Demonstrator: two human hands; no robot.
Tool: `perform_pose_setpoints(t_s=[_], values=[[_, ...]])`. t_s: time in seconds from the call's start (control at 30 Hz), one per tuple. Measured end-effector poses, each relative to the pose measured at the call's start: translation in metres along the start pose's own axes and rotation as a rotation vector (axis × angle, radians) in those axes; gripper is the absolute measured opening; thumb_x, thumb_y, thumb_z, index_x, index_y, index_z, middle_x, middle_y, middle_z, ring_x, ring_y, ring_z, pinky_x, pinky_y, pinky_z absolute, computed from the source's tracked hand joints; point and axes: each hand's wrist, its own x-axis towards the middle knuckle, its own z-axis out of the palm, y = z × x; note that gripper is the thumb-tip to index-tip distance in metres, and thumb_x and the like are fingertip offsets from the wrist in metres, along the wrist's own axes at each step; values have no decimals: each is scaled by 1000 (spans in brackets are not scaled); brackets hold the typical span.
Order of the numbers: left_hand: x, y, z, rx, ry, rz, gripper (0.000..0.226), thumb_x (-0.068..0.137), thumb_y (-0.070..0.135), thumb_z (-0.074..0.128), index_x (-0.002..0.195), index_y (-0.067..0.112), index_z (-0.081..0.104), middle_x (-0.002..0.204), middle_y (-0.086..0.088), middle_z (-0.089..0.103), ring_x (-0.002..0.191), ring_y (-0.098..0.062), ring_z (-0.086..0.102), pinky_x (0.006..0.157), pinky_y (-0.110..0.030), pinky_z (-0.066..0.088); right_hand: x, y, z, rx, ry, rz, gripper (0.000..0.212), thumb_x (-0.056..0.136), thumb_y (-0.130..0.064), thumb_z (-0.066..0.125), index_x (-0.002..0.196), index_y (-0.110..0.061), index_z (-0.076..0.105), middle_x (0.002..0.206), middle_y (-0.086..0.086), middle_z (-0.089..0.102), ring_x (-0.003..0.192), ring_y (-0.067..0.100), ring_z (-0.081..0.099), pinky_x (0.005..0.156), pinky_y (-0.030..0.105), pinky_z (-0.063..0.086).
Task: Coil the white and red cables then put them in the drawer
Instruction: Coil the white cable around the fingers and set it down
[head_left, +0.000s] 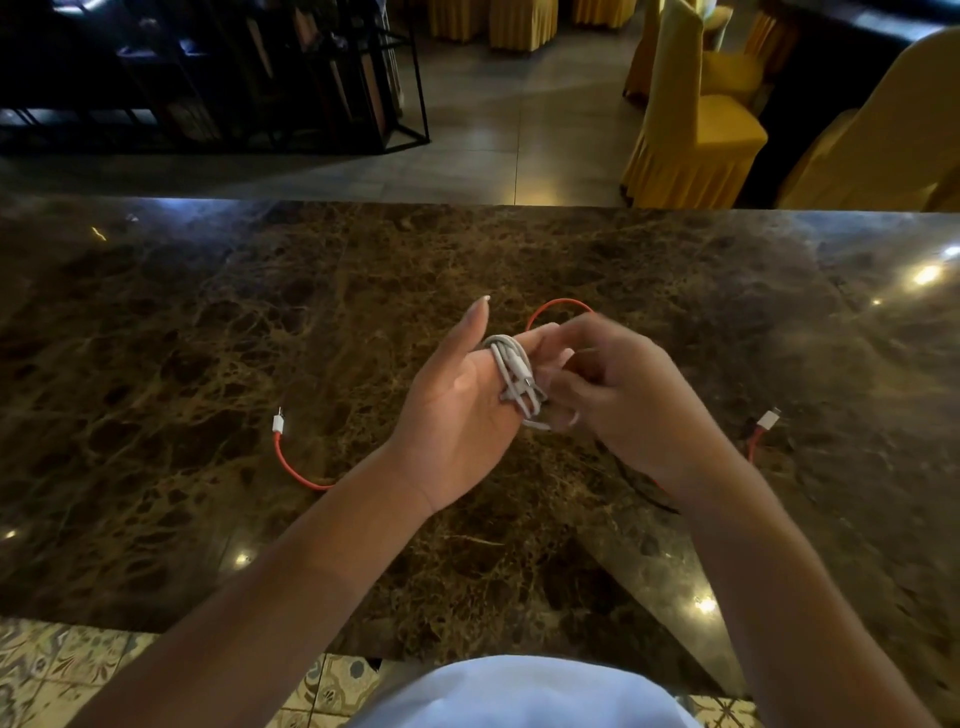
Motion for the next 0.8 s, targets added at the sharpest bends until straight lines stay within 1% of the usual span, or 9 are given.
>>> perform_pose_setpoints(t_s=[0.03,0.1,0.2,0.37,0.47,0.6,0.7,0.73,0.8], values=[[0,0,-1,-65,14,18,92,95,61,49,157,-6,32,160,-23,41,152,-31,36,129,-43,21,1,3,5,-7,104,28,17,92,-18,77,103,-25,67,80,-4,75,68,11,72,66,39,62],[-2,1,-1,-132,45,52,94,93,61,53,157,-5,31,163,-25,38,155,-34,34,130,-42,21,-1,5,11,-39,257,-13,16,87,-26,82,93,-28,67,80,-9,72,70,5,68,64,28,55],[-4,5,-3,-152,85,80,99,89,63,54,159,-2,27,163,-19,43,153,-30,38,130,-42,21,-8,4,15,-33,317,-86,5,92,-27,78,95,-26,74,87,-13,71,78,3,66,68,21,49],[-8,13,-10,-152,114,87,101,88,66,52,158,-2,29,162,-19,43,154,-32,37,131,-46,18,-9,16,8,-2,147,-147,24,93,-15,76,115,-22,73,110,-7,72,105,11,68,88,44,58],[-7,13,-10,-194,112,90,101,89,66,53,158,-3,28,161,-22,43,153,-34,37,131,-47,18,-8,22,11,101,170,-155,29,91,-17,77,118,-19,66,112,-6,74,109,16,71,91,53,57],[-8,12,-11,-241,93,113,100,90,67,53,158,-3,27,161,-24,43,153,-37,38,131,-50,16,-7,27,13,188,191,-224,23,94,-6,74,116,-10,68,105,1,76,97,18,74,86,41,61],[-9,11,-11,-195,132,131,101,88,66,55,158,-2,30,160,-21,46,153,-35,38,131,-48,18,-10,28,16,174,182,-238,16,98,-6,68,113,-10,74,86,3,73,69,24,69,63,41,58],[-10,11,-11,-173,143,132,100,87,66,55,158,-2,31,160,-21,47,153,-34,38,131,-47,18,-10,28,16,157,176,-231,16,99,-6,67,113,-11,75,83,1,72,65,22,67,59,40,56],[-10,9,-10,-126,134,90,97,90,65,52,156,-4,33,161,-18,45,152,-30,38,131,-46,17,-7,26,13,88,180,-255,18,98,-4,67,110,-14,76,88,-7,72,70,10,68,63,31,54]])
